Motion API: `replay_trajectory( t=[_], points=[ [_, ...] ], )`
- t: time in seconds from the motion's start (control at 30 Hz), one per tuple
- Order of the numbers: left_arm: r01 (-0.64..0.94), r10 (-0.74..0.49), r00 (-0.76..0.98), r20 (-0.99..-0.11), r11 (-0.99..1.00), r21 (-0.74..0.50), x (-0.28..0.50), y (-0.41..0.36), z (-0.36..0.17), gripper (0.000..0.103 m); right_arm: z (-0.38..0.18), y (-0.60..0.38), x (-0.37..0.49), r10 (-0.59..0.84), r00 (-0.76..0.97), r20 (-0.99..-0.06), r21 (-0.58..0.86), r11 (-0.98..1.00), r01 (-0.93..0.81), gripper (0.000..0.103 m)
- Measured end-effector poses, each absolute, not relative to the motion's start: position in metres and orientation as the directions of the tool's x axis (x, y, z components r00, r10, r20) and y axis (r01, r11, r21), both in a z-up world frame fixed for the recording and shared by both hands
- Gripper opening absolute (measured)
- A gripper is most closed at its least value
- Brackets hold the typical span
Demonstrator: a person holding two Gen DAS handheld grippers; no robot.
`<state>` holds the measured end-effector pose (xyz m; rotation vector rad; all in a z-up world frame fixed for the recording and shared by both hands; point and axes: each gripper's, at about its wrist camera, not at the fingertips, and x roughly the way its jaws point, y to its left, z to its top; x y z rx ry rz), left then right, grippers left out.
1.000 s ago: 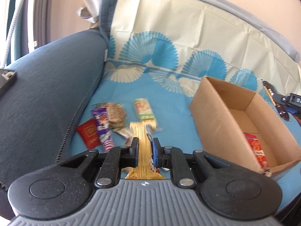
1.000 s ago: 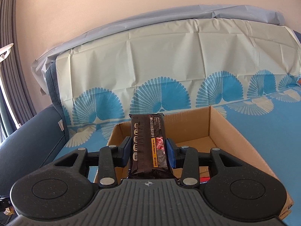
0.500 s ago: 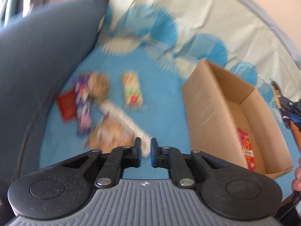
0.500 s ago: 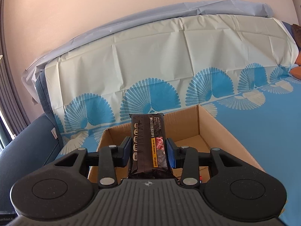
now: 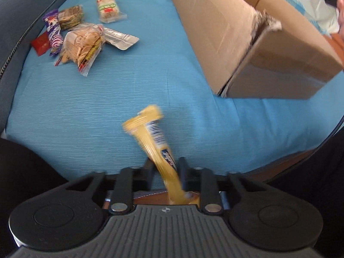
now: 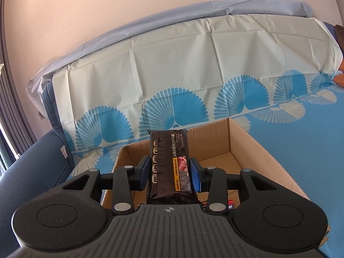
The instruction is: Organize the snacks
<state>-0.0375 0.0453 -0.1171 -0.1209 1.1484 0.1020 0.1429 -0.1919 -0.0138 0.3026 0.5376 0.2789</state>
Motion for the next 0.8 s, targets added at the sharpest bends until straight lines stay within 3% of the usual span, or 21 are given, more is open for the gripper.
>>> replay_trajectory(
  t=[0.27, 0.8],
  points=[
    [-0.139, 0.049, 0.528, -0.848, 0.99, -0.03, -0.038, 0.047, -0.083, 0.011, -0.015, -0.198, 0.145, 0.328, 0.821, -0.467, 0.359, 0.919, -0.163, 0.041],
    [-0.127, 0.038, 0.79, -0.612, 0.987, -0.102, 0.037, 0.039, 0.032, 0.011, -0.018, -0.196, 0.15, 0.309, 0.816, -0.489, 0.354, 0.925, -0.137, 0.041]
  ],
)
